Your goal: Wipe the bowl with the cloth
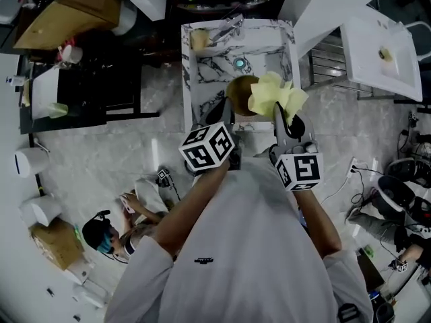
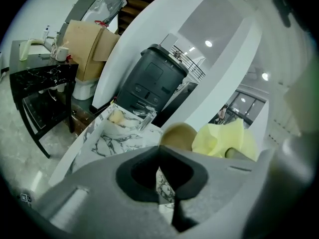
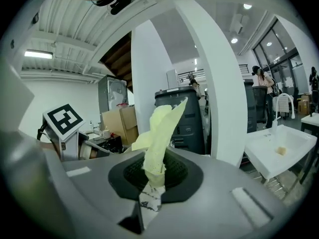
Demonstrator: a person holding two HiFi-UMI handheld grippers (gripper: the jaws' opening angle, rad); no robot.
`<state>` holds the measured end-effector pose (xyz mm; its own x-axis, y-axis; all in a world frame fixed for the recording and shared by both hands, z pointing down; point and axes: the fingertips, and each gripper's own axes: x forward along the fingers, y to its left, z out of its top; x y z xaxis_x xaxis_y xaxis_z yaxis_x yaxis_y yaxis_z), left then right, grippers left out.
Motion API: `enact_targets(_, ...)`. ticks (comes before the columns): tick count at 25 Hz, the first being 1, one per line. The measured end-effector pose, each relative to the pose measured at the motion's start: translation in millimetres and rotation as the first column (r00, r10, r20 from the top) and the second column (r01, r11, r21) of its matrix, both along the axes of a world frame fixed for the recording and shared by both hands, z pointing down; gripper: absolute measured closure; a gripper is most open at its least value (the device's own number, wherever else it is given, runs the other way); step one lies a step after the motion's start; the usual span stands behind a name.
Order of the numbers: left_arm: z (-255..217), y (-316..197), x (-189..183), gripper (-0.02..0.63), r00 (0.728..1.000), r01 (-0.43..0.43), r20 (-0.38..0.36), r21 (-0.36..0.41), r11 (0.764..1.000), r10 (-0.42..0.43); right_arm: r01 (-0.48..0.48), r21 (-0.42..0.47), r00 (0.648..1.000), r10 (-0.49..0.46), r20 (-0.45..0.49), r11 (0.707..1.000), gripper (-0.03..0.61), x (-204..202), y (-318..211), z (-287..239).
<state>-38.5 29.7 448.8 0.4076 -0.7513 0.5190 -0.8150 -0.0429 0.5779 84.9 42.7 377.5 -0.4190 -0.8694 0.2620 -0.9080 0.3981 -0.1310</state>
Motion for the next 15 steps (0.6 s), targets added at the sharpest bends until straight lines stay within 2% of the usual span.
enact_targets(5, 9.3, -38.0, -8.0, 0.607, 1.0, -0.022, 0.017, -0.02, 1.0, 0.022, 0.004, 0.016, 1.0, -0.003, -0.022, 1.0, 0.548, -10.7, -41.2, -3.8)
enact_targets(10, 16.0, -61.6, 0.0, 0.607, 0.999, -0.027, 0.032, -0.042, 0.999, 0.028, 0.099, -0.009, 0.993, -0.1, -0.056, 0.995, 0.548, -27.0, -66.4, 3.7)
enact_targets(15, 14.2, -77.1, 7.9, 0.607, 0.998, -0.026, 0.06, -0.029, 0.999, 0.027, 0.177, -0.055, 0.978, -0.182, -0.099, 0.983, 0.548, -36.9, -84.6, 18.6)
